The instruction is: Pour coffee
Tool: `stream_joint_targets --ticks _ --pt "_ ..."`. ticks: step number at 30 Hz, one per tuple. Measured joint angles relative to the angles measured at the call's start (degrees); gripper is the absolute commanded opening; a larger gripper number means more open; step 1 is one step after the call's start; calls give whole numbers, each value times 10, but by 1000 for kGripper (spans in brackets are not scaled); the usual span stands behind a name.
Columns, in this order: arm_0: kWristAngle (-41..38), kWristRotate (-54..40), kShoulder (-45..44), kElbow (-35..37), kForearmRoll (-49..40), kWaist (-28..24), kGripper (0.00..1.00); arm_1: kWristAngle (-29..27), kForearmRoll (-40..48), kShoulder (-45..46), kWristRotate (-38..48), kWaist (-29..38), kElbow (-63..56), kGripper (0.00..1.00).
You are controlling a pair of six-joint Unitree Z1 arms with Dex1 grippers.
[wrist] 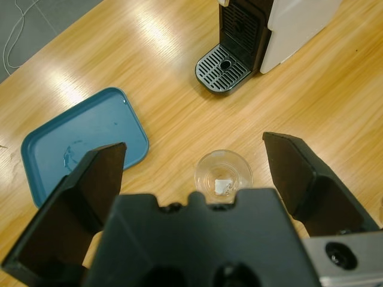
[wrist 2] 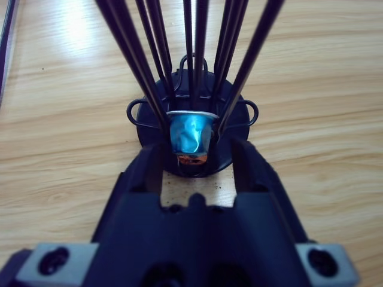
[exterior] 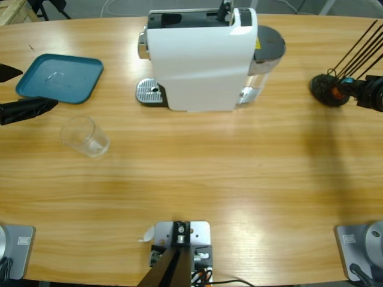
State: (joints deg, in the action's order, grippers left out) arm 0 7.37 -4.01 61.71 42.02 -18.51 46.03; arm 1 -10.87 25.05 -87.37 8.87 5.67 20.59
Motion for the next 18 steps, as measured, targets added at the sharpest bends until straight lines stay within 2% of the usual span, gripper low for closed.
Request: stream_joint_targets --ticks 2,4,9,11,15,18 --pt "0 3 0 0 0 0 1000 0 1 -2 -3 0 -1 330" --pt "0 13 0 0 2 0 1000 0 1 -2 -6 0 -1 260" --pt "0 28 3 6 15 0 1000 0 1 -2 -9 0 -2 256" --pt "0 29 8 9 15 0 1000 -1 2 -2 -9 0 -2 215" --pt "0 29 14 13 16 0 1000 -1 9 -2 -9 0 -5 207" --pt "0 29 15 13 16 0 1000 -1 13 -2 -8 0 -9 93"
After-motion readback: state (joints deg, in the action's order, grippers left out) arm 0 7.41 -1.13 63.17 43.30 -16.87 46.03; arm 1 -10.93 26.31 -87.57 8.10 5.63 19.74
